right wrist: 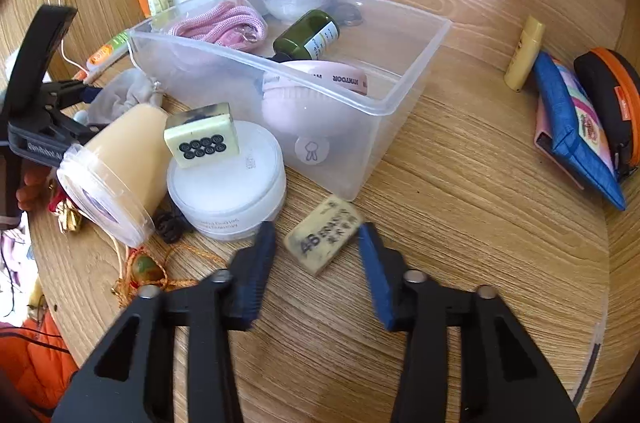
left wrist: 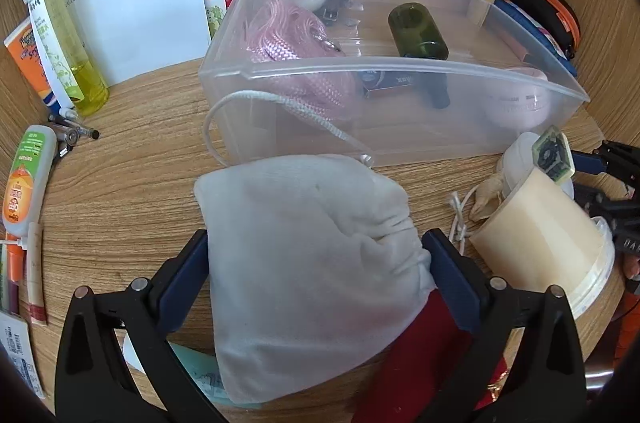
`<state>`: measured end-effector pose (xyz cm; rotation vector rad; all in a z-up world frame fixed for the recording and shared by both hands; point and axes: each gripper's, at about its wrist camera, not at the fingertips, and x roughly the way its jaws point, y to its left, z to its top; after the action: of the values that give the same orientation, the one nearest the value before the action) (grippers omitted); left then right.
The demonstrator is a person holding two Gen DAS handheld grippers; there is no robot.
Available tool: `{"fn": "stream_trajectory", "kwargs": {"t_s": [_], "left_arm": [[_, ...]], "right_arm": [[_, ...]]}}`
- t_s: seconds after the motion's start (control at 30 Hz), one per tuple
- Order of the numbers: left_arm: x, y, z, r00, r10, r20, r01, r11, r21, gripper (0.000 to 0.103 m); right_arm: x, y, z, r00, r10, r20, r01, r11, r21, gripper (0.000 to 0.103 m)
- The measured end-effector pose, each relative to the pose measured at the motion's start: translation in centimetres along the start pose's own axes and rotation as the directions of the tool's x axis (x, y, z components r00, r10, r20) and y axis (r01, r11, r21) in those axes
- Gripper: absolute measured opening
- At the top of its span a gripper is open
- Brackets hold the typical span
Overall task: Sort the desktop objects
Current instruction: 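Grasp the beige eraser with the right tool while the left tool grasps the white pouch, then carry the eraser and white pouch into the clear box and release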
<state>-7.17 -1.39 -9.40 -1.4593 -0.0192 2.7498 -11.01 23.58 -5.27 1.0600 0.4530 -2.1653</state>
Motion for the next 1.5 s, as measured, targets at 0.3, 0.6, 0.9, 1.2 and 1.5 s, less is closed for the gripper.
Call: {"fn": "stream_trajectory", "kwargs": {"t_s": [0.3,0.6,0.9,1.2,1.5], "left_arm": [[-1.2,-1.1,-0.8,0.997,0.011,0.070,-0.018,0.994,0.104,0.070],[-2.9,0.2,-1.4,0.989,-0.013,0.145,0.007,0.999,0.042,0.050],[-4.4,0.5,-2.4,0.983,-0.016,0.185,0.016,1.000,0.002,0.042],[-6.9,0.6,-1.7,0.968,-0.018,0.250,0.023,1.000,-0.020,0.042],[-8.4,0.3,0.2,0.947,-0.034,0.319,0.048,0.998,-0.037,0.042]], "right_arm": [[-0.5,-0.2,-0.5,1.000,-0.011,0.017,0.010,1.000,0.020,0.027],[-2.3,0.1,-1.3,0.997,-0.008,0.079,0.003,0.998,0.064,0.026],[-5.5,-1.3,-1.4,0.988,-0.041,0.149,0.022,0.992,0.126,0.024],[-7.2,-1.0,-0.4,0.980,-0.053,0.192,0.030,0.992,0.122,0.024],[-7.8,-0.3,1.2,0.972,-0.029,0.234,0.000,0.992,0.124,0.024]]}}
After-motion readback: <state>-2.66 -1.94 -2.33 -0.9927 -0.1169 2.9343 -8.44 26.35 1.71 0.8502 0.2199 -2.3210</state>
